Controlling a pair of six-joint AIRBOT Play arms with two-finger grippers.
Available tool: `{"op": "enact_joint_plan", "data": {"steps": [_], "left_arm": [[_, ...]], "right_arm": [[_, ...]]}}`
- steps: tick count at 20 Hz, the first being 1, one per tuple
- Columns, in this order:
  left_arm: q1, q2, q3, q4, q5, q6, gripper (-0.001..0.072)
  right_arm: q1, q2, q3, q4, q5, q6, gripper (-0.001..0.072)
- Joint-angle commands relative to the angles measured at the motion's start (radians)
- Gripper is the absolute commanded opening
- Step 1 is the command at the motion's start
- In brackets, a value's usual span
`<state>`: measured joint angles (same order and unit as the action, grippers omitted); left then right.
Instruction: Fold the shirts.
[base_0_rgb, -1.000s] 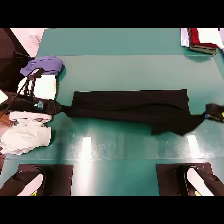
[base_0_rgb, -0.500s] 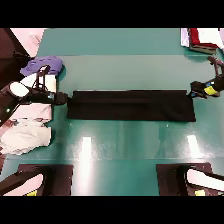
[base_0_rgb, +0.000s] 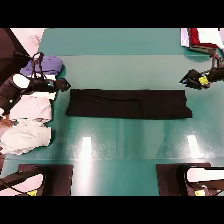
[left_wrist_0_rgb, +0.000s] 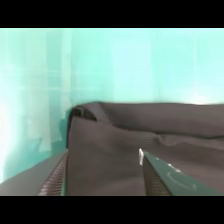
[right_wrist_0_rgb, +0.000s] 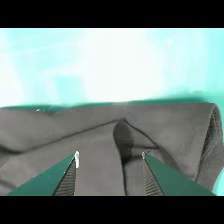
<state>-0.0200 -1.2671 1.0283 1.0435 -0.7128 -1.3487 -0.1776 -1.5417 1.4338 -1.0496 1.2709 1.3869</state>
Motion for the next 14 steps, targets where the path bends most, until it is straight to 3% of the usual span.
{"op": "enact_joint_plan", "data": {"steps": [1,2,3,4,5,14], "left_arm": [[-0.001,-0.004,0.056,-0.019,-0.145,-0.005,0.0491],[-0.001,-0.005,0.055,-0.034,-0.172,-0.004,0.0224],[-0.004,-0.004,0.055,-0.034,-0.191,-0.003,0.0024],[-0.012,-0.005,0.055,-0.035,-0.203,-0.005,0.0031],[-0.027,-0.005,0.055,-0.035,-0.213,-0.005,0.0031],[-0.189,-0.005,0.055,-0.034,-0.213,-0.014,0.0023]], "right_arm": [[-0.098,-0.001,0.005,0.054,0.169,-0.129,0.0469],[-0.137,-0.006,0.005,0.053,0.220,-0.145,0.0475],[-0.182,-0.017,0.005,0.055,0.254,-0.159,0.0574],[-0.219,-0.031,0.005,0.055,0.271,-0.159,0.0685],[-0.256,-0.051,0.005,0.056,0.283,-0.159,0.0702],[-0.316,-0.302,0.004,0.142,0.337,-0.233,0.0669]]}}
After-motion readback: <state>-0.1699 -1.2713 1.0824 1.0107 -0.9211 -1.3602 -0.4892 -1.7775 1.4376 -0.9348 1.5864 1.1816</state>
